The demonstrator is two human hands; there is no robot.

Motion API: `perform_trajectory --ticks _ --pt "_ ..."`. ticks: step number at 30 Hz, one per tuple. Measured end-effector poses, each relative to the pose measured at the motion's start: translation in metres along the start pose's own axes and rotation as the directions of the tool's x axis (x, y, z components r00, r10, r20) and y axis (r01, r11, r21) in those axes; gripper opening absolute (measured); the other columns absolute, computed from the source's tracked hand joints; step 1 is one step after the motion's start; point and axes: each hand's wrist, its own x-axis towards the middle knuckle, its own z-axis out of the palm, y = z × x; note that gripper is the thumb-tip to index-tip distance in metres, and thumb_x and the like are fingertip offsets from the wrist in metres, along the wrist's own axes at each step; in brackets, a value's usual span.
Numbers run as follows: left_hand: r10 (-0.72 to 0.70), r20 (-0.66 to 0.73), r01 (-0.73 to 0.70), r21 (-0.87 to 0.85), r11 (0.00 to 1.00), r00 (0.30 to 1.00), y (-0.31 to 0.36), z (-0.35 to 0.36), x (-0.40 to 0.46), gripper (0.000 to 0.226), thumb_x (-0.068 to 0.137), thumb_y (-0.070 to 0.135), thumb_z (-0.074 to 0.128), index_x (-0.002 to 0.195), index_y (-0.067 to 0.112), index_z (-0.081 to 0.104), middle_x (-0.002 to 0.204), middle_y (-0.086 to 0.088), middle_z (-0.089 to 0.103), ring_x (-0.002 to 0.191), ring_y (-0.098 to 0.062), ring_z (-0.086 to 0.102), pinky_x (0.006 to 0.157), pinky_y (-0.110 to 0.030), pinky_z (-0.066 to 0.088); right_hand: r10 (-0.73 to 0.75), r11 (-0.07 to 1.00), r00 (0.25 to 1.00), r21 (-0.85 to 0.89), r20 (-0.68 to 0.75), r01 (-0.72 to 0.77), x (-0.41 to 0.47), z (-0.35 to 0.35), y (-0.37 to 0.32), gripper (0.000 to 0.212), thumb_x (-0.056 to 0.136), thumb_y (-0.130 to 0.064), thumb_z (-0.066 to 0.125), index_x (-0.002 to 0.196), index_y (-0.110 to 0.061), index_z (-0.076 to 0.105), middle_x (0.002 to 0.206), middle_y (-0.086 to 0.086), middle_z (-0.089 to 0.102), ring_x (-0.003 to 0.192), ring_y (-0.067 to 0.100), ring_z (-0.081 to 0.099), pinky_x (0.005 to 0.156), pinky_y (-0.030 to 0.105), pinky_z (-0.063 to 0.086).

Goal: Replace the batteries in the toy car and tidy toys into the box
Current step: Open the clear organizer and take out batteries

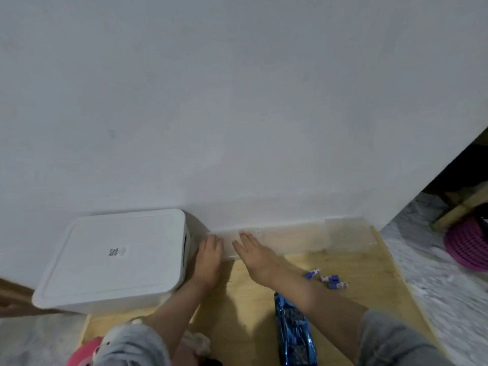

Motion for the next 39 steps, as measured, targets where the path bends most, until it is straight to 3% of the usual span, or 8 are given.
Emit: perform_trajectory --ticks 7,9,12,21,26,31,34,39 --pt "0.015 -0.071 -0.018 -0.036 0.999 0.997 0.004 0.012 0.012 0.041 0.041 -0.001 0.083 0.079 0.006 0.070 0.082 -0.013 0.066 0.069 -0.026 0.061 0.061 -0.027 0.052 0.046 0.982 0.999 -0.184 0.030 -0.040 0.020 0.005 -0.013 0.066 0.086 0.015 0.044 0.145 0.002 0.017 0.150 0.037 0.012 0.141 0.047 0.013 0.109 0.048 0.032" --pt "0.047 -0.103 -0.048 -0.010 0.999 0.994 0.002 0.017 0.014 0.018 0.063 0.006 0.060 0.078 0.007 0.071 0.081 -0.012 0.065 0.073 -0.025 0.057 0.066 -0.029 0.047 0.034 0.976 0.999 -0.216 0.026 -0.027 0.023 0.011 -0.014 0.062 0.087 0.014 0.042 0.143 0.006 0.018 0.147 0.041 0.016 0.138 0.051 0.017 0.107 0.052 0.037" --pt "0.039 -0.019 -0.039 -0.015 0.999 0.999 0.000 0.021 0.015 0.037 0.065 0.010 0.037 0.076 0.008 0.071 0.079 -0.010 0.066 0.069 -0.023 0.061 0.067 -0.028 0.044 0.039 0.971 0.999 -0.235 0.030 -0.031 0.026 0.014 -0.015 0.062 0.087 0.015 0.043 0.142 0.007 0.019 0.146 0.041 0.017 0.138 0.051 0.019 0.105 0.052 0.039" --pt "0.032 -0.115 -0.028 0.032 0.999 0.993 0.003 0.018 0.018 0.021 0.054 0.001 0.058 0.071 0.004 0.069 0.071 -0.012 0.064 0.061 -0.026 0.062 0.056 -0.027 0.050 0.040 0.982 0.994 -0.189 0.101 -0.020 0.029 0.002 -0.011 0.061 0.085 0.018 0.040 0.142 0.004 0.022 0.149 0.037 0.015 0.140 0.045 0.019 0.108 0.048 0.035" --pt "-0.014 -0.045 0.017 0.058 0.998 0.999 0.003 0.013 0.020 0.021 0.066 0.004 0.044 0.068 0.007 0.065 0.069 -0.010 0.059 0.061 -0.026 0.061 0.047 -0.027 0.049 0.038 0.990 0.996 -0.140 0.077 -0.027 0.032 -0.008 -0.007 0.052 0.082 0.016 0.043 0.132 0.001 0.037 0.141 0.033 0.035 0.131 0.043 0.036 0.094 0.047 0.046" --pt "-0.017 -0.174 0.033 0.090 0.995 0.985 0.003 0.001 0.020 0.021 0.080 -0.002 0.049 0.096 0.006 0.061 0.098 -0.017 0.061 0.094 -0.032 0.056 0.074 -0.041 0.055 -0.025 0.996 1.000 -0.080 0.013 0.026 0.033 -0.032 0.009 0.028 0.085 0.002 0.047 0.110 -0.007 0.055 0.106 0.012 0.057 0.098 0.030 0.057 0.072 0.037 0.046" --pt "-0.039 -0.182 0.059 0.107 0.993 0.982 -0.002 -0.003 0.012 0.036 0.094 -0.007 0.028 0.118 0.001 0.053 0.116 -0.024 0.055 0.110 -0.039 0.048 0.101 -0.044 0.038 -0.075 0.995 0.991 -0.072 -0.107 0.068 0.028 -0.041 0.016 0.031 0.089 -0.002 0.049 0.119 -0.007 0.055 0.114 0.012 0.054 0.104 0.029 0.052 0.080 0.040 0.049" --pt "-0.041 -0.202 0.062 0.095 0.994 0.979 -0.003 0.005 0.000 0.042 0.096 -0.005 0.019 0.129 -0.002 0.045 0.130 -0.023 0.051 0.121 -0.039 0.042 0.114 -0.047 0.015 -0.067 0.992 0.945 -0.125 -0.320 0.028 0.030 -0.062 0.020 0.023 0.085 -0.012 0.065 0.106 -0.006 0.060 0.100 0.012 0.058 0.094 0.031 0.055 0.071 0.037 0.046"
